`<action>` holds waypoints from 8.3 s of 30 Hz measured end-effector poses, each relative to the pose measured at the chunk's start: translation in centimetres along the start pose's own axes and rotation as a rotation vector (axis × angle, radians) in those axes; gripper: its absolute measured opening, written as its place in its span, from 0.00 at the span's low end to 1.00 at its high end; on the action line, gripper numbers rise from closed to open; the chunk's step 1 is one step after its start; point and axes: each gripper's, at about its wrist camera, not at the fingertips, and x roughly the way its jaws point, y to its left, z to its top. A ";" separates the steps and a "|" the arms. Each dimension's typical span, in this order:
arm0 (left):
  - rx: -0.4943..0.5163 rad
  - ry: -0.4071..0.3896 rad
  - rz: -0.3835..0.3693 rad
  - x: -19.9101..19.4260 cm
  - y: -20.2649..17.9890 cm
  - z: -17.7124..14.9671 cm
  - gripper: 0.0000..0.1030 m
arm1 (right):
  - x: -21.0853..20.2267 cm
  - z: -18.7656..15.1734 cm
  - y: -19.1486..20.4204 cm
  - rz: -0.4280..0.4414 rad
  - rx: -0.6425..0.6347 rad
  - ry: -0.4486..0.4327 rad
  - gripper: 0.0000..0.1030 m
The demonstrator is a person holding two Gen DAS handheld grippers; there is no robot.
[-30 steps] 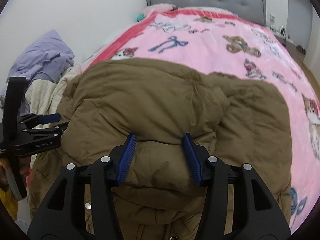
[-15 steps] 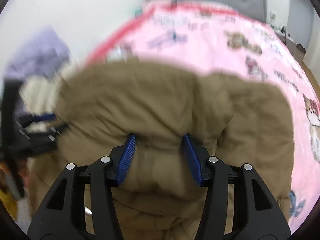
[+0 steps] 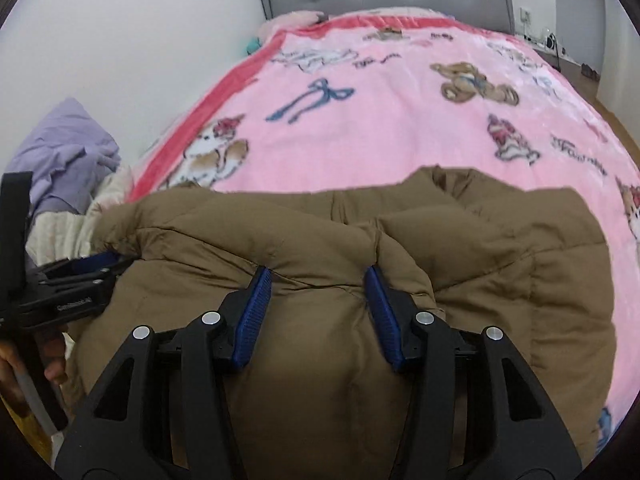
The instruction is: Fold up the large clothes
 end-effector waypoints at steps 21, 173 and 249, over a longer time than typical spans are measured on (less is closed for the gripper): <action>0.166 -0.034 0.081 -13.3 6.6 -18.4 0.76 | -20.1 -18.1 -4.8 -0.233 -0.097 0.101 0.78; 0.031 0.226 0.522 7.5 10.6 9.8 0.15 | 5.2 10.9 -20.3 -0.409 -0.043 0.269 0.22; -0.088 0.114 -0.066 3.9 10.5 0.7 0.84 | 12.4 8.7 9.9 0.052 -0.475 0.137 0.76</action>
